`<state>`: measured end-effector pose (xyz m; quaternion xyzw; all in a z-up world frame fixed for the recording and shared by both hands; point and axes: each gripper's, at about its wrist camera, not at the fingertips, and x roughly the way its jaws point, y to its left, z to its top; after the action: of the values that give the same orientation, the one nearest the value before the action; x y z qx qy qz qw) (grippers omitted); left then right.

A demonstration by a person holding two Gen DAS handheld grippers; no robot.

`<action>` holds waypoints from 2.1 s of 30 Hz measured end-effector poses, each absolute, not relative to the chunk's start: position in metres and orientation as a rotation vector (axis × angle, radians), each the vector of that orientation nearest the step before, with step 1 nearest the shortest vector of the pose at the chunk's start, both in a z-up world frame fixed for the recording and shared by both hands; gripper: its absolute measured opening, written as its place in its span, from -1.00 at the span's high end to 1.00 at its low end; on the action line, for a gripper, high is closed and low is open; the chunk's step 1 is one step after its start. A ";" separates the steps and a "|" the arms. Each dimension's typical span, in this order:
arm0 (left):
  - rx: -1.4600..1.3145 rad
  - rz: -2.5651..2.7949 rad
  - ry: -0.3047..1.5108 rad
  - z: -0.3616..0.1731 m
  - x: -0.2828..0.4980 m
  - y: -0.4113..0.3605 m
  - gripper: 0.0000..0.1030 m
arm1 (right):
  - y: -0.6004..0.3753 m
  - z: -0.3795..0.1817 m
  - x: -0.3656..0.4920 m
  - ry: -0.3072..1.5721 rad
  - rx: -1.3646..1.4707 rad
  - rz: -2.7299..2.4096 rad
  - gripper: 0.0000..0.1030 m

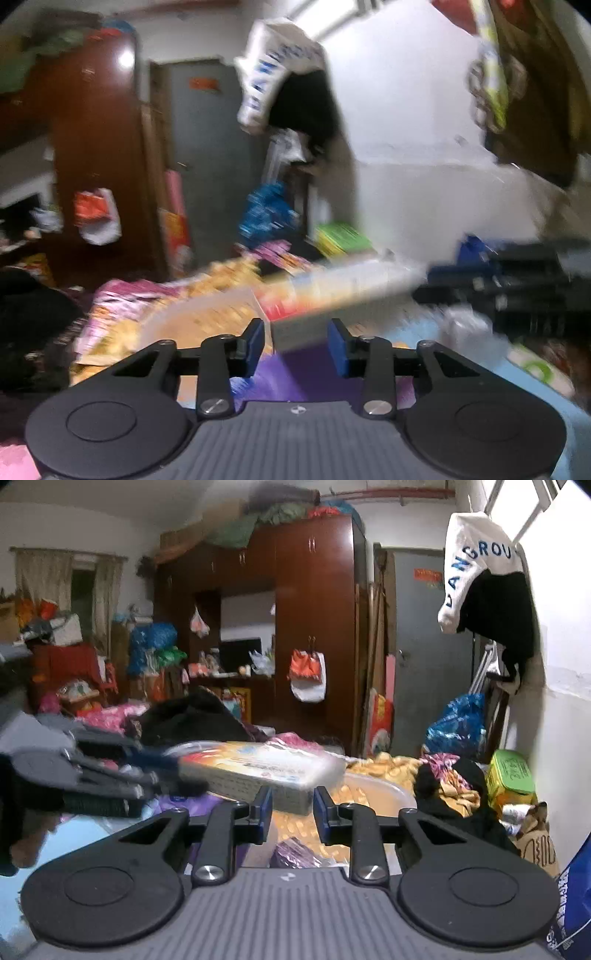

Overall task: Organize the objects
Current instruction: 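Lift the medicine box over the basket and release it inside, then grasp the white plush sheep with the right gripper while the left gripper grasps the grey cloth bundle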

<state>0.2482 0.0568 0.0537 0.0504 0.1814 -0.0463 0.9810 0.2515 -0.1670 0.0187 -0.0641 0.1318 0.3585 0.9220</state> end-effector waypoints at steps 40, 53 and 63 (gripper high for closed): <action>-0.385 -0.177 0.484 -0.055 0.129 0.202 -0.26 | -0.082 -0.079 0.104 0.435 -0.014 0.919 -0.07; -0.442 -0.232 0.499 -0.061 0.128 0.193 -0.25 | -0.098 -0.077 0.111 0.436 0.062 0.866 0.00; -0.508 -0.251 0.504 -0.068 0.128 0.191 -0.15 | -0.091 -0.072 0.120 0.460 0.053 0.886 0.22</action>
<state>0.1283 0.1913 -0.0681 -0.2482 0.2460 -0.1224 0.9289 0.1204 -0.0906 -0.0722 0.0254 0.2207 0.4246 0.8777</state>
